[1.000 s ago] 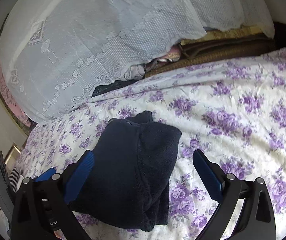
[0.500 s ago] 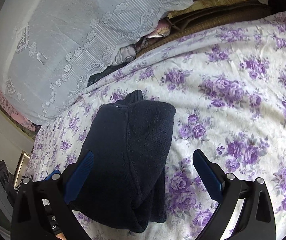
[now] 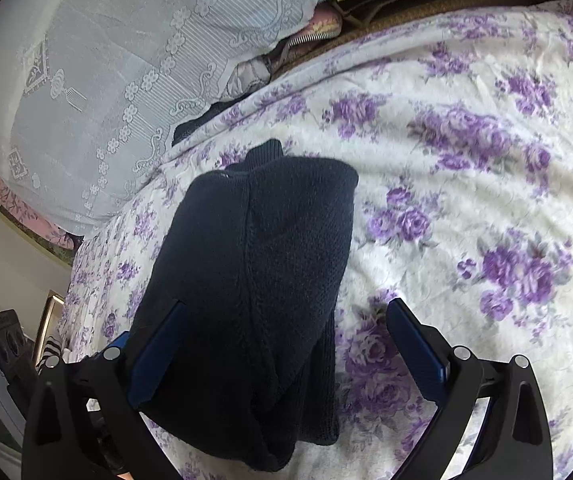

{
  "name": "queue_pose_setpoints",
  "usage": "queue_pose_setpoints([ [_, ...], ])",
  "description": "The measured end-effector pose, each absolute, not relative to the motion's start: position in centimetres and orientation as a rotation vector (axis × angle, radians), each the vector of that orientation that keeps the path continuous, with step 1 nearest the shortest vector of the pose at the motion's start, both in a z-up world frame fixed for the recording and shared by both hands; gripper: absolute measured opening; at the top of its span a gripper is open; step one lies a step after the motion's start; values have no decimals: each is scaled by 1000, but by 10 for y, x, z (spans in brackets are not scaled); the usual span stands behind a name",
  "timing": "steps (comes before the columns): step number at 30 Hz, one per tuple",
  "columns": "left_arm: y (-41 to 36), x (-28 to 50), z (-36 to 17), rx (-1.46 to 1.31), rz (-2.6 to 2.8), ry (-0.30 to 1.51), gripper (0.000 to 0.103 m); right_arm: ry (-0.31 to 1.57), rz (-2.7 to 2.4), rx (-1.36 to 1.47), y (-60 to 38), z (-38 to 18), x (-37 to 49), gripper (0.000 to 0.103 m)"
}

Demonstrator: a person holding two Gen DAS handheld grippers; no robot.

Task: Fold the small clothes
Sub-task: 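Grasp the folded navy bundle with the right gripper while the left gripper grasps beside it, then lift the folded navy bundle with both grippers and carry it toward the striped garment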

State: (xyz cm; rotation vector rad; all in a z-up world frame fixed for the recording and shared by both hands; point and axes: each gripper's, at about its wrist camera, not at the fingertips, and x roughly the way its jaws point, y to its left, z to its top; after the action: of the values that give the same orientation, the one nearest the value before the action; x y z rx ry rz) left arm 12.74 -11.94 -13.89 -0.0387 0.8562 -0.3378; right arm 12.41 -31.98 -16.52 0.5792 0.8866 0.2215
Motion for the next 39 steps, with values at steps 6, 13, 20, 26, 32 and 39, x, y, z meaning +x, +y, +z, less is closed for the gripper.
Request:
queue_pose_setpoints([
  [6, -101, 146, -159, -285, -499, 1009, 98, 889, 228, 583, -320, -167, 124, 100],
  [13, -79, 154, -168, -476, -542, 1038, 98, 888, 252, 629, -326, -171, 124, 100],
  [20, -81, 163, -172, -472, -553, 1043, 98, 881, 360, 741, -327, -177, 126, 100],
  [26, -93, 163, -173, -457, -676, 1066, 98, 902, 451, 731, -311, -180, 136, 100],
  [32, -104, 173, -176, -379, -651, 1028, 98, 894, 501, 692, -295, -181, 156, 100],
  [39, -100, 177, -174, -415, -678, 1015, 98, 836, 524, 757, -298, -183, 146, 94],
])
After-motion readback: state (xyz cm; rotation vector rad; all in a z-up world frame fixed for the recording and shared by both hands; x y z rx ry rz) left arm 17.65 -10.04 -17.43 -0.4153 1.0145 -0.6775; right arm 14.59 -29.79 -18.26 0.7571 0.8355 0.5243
